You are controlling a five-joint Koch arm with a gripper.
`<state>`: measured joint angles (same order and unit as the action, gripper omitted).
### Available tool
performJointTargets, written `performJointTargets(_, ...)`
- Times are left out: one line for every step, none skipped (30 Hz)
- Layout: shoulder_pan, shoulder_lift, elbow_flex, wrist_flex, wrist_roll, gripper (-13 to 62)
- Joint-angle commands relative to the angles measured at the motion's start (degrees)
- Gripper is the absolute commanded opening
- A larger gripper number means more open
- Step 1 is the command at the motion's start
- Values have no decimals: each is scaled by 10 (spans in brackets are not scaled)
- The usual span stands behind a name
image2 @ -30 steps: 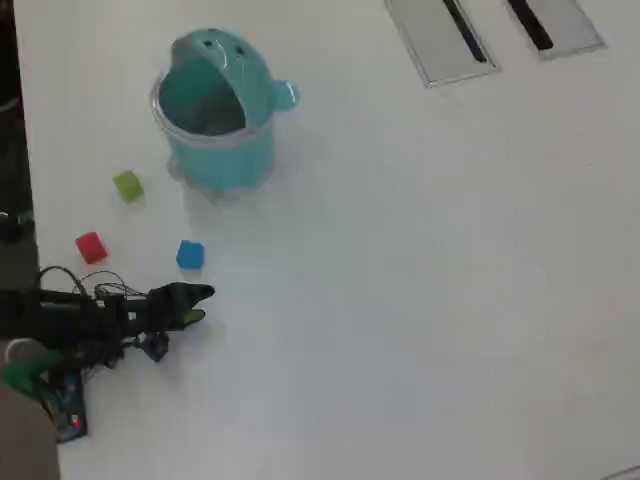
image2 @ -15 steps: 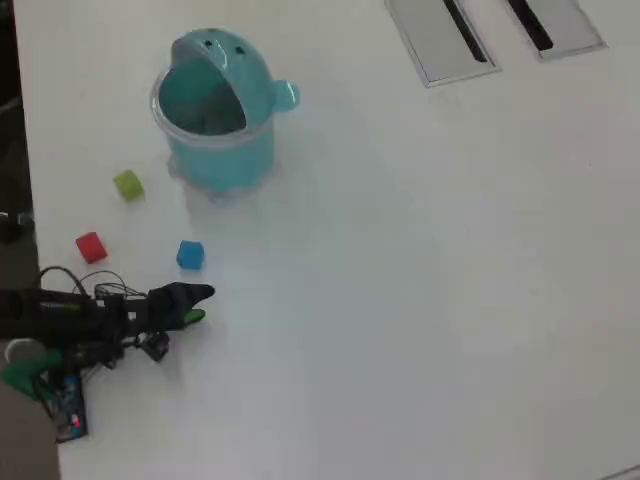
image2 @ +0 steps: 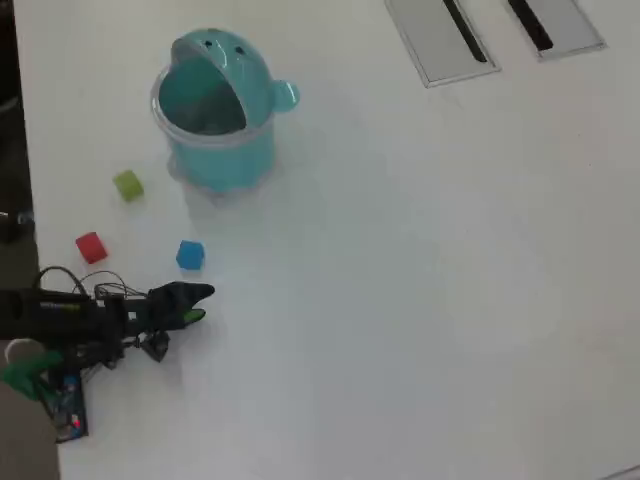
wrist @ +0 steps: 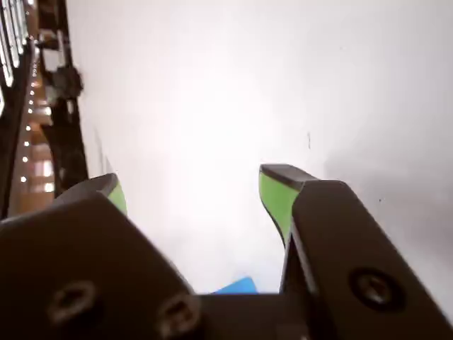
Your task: Grasp RGB lego blocks and put them in the bin one by one.
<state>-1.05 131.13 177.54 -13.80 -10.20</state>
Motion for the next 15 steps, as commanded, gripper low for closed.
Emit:
performJointTargets(-3,38,40,-83,-26,330)
performJointTargets(-3,38,41,-93,-45,330)
performJointTargets(-3,38,41,-102,-69,330)
performJointTargets(-3,38,41,-113,-92,330)
performJointTargets(-3,38,41,-127,-119,330)
performJointTargets(-3,38,41,-142,-143,330)
performJointTargets(-4,38,41,-160,-166,330)
performJointTargets(-8,38,41,-178,-184,330)
performJointTargets(-12,38,41,-193,-196,330)
performJointTargets(-20,40,41,-218,-214,330)
performJointTargets(-27,40,41,-236,-231,330)
performJointTargets(-34,40,41,-255,-250,330)
performJointTargets(-40,40,41,-271,-266,330)
performJointTargets(-52,40,40,-289,-287,330)
performJointTargets(-65,40,40,-307,-297,330)
